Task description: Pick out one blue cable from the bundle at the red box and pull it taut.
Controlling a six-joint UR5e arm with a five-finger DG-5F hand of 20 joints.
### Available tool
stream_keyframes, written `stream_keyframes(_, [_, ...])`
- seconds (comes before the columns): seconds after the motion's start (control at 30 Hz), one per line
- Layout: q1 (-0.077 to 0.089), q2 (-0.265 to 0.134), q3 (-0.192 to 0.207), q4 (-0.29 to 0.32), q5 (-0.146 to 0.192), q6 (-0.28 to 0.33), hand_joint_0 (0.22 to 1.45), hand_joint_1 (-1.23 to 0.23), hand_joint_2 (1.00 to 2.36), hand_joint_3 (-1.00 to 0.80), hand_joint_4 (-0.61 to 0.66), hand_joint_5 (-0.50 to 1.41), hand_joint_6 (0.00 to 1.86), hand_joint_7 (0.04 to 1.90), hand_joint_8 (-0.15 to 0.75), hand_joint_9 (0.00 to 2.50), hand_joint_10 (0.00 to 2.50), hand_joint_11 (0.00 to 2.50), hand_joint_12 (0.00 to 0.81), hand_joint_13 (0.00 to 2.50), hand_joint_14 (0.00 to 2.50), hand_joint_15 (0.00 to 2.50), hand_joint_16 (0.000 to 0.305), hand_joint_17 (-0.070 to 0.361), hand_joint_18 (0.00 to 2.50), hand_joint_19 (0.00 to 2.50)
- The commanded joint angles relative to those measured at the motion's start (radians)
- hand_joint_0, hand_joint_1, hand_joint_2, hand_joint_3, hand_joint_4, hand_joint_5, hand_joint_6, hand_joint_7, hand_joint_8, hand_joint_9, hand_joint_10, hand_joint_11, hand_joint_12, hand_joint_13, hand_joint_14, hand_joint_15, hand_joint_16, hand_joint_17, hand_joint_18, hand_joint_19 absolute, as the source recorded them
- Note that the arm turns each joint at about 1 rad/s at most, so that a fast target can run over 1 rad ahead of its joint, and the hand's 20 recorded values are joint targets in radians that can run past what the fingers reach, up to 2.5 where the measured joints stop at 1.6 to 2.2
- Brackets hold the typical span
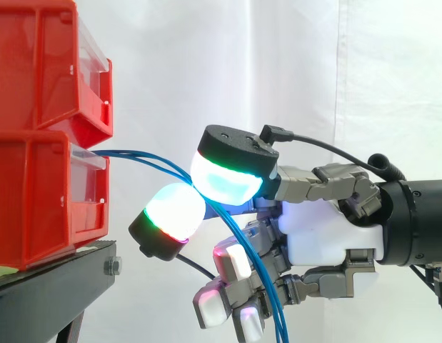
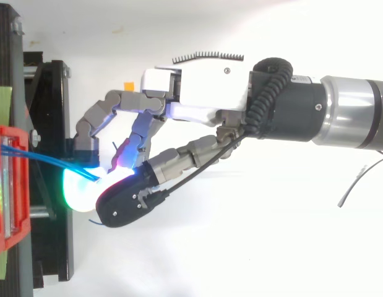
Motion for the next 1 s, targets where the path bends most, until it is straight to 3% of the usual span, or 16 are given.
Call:
stream_keyframes(0.0, [0.0,-0.001,0.0,-0.003,0.0,0.0,0.64,-0.8,1.02,-0.25,-0.01,-0.08,0.92,0.8,0.295,1.16,0.02,0.64,0.308,0.95,0.02,0.47,0.045,0.101,0.92,0.63])
stream_keyframes(0.2, [0.0,-0.001,0.001,-0.009,0.0,-0.002,0.71,-0.85,1.01,-0.35,-0.09,-0.08,0.93,0.81,0.29,1.14,0.03,0.63,0.302,0.94,0.02,0.46,0.044,0.099,0.92,0.62])
stream_keyframes(0.3, [0.0,-0.001,0.001,-0.024,0.0,0.0,0.66,-0.85,1.0,-0.5,-0.06,-0.09,0.94,0.77,0.283,1.14,0.03,0.62,0.3,0.94,0.02,0.45,0.044,0.098,0.92,0.6])
stream_keyframes(0.37, [0.0,0.001,0.001,-0.032,0.0,0.002,0.58,-0.77,1.0,-0.5,0.0,-0.09,0.93,0.71,0.284,1.16,0.03,0.63,0.301,0.95,0.02,0.46,0.044,0.1,0.93,0.62])
stream_keyframes(0.57, [-0.003,0.001,0.006,-0.041,0.0,0.0,0.5,-0.62,1.0,-0.5,0.02,-0.08,0.91,0.66,0.303,1.19,0.02,0.6,0.324,0.98,0.02,0.45,0.049,0.111,0.96,0.62])
stream_keyframes(0.73, [-0.003,0.001,0.018,-0.06,0.0,0.0,0.57,-0.48,1.0,-0.5,-0.06,-0.08,0.89,0.73,0.285,1.19,0.02,0.6,0.306,0.98,0.02,0.47,0.046,0.103,0.93,0.66])
stream_keyframes(0.97, [-0.003,0.001,0.023,-0.069,0.0,0.0,0.61,-0.64,1.01,-0.35,-0.05,-0.06,0.9,0.78,0.29,1.24,0.03,0.63,0.307,0.99,0.02,0.47,0.045,0.101,0.96,0.65])
